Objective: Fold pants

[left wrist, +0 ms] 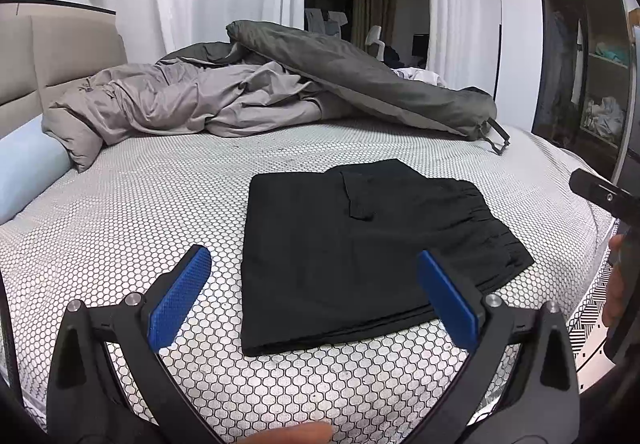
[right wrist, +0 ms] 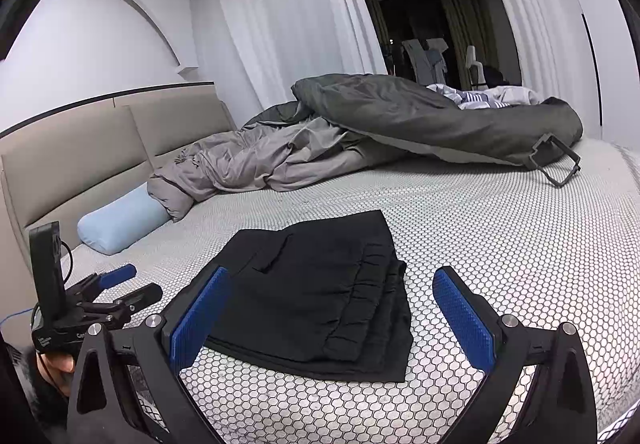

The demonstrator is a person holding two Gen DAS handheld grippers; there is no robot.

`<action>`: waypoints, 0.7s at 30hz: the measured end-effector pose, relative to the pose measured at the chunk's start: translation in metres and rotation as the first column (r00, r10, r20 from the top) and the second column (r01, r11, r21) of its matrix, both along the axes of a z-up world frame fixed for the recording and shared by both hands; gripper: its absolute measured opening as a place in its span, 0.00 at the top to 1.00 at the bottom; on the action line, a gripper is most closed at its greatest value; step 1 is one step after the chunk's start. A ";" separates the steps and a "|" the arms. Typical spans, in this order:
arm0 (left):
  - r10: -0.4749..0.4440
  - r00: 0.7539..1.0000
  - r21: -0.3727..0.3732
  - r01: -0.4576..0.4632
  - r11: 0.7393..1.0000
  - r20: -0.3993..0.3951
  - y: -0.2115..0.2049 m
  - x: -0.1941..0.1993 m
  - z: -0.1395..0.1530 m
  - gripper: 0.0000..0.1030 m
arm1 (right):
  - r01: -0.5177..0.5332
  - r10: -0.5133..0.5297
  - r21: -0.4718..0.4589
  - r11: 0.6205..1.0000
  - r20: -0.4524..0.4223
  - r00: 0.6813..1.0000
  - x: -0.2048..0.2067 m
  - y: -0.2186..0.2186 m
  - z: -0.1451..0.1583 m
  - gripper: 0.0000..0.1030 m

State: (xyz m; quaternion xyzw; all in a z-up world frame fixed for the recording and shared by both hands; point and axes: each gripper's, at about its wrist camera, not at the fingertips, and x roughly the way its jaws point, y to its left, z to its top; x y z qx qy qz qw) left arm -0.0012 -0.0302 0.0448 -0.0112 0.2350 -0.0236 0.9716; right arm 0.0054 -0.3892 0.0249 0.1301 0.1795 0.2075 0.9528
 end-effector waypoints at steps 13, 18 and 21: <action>0.013 1.000 -0.021 -0.013 1.000 0.002 0.009 -0.001 0.002 0.01 | -0.008 0.008 0.001 1.000 -0.015 1.000 0.004 0.005 -0.005 0.00; 0.030 1.000 -0.037 -0.029 0.999 0.009 0.015 -0.003 0.003 0.01 | -0.013 0.013 -0.013 1.000 -0.020 1.000 0.005 0.009 -0.007 0.00; 0.032 0.999 -0.040 -0.032 0.999 0.013 0.017 -0.005 0.004 0.01 | -0.016 0.015 -0.022 1.000 -0.018 1.000 0.004 0.011 -0.007 0.00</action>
